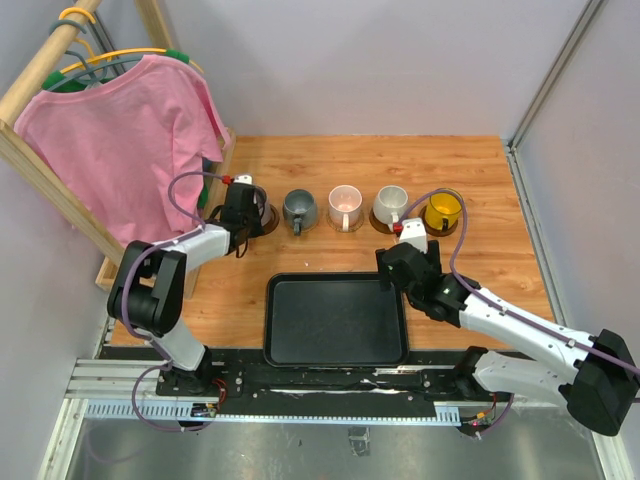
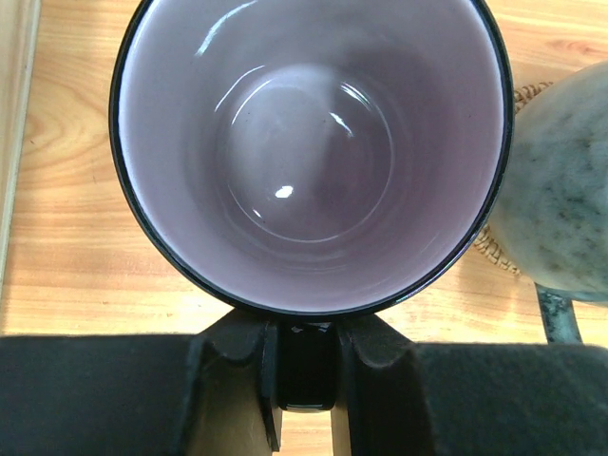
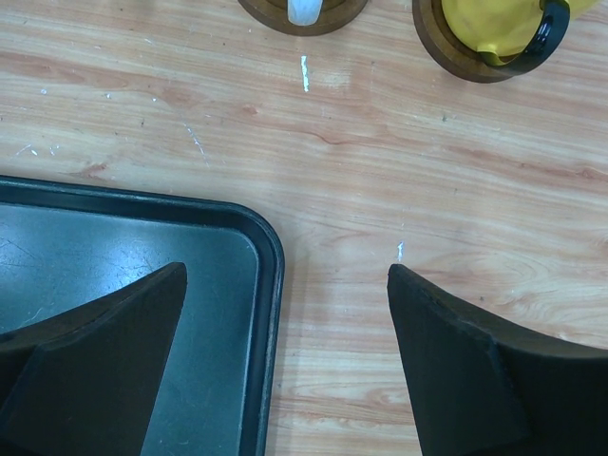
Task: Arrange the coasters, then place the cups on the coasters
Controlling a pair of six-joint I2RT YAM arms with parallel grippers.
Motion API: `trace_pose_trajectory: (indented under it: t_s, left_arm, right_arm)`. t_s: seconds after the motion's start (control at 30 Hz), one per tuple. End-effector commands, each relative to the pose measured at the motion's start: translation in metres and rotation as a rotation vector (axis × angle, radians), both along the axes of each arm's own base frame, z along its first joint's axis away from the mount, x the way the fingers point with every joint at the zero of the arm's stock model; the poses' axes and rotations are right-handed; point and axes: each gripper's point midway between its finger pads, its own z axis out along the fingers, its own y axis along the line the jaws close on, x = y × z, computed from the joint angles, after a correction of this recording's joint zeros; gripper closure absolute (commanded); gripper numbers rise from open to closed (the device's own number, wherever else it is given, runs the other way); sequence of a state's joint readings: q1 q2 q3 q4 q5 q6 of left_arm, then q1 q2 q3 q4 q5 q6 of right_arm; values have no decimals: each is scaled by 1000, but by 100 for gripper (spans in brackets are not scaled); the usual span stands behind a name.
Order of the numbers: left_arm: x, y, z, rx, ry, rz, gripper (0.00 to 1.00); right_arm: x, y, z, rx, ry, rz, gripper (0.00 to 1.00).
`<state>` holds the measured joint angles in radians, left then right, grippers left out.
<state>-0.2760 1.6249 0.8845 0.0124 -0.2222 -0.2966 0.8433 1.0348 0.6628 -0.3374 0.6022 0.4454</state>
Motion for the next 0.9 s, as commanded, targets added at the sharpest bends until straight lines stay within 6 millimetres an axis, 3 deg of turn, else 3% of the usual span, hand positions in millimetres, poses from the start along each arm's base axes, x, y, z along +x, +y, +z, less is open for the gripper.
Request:
trace_pose_trajectory:
  t_s: [0.0, 0.87]
  left_arm:
    - [24, -4, 20, -28, -89, 8, 99]
    - [15, -8, 5, -33, -32, -19, 100]
  right_arm:
    - [7, 4, 12, 40, -26, -17, 12]
    - [7, 11, 11, 55, -16, 1, 12]
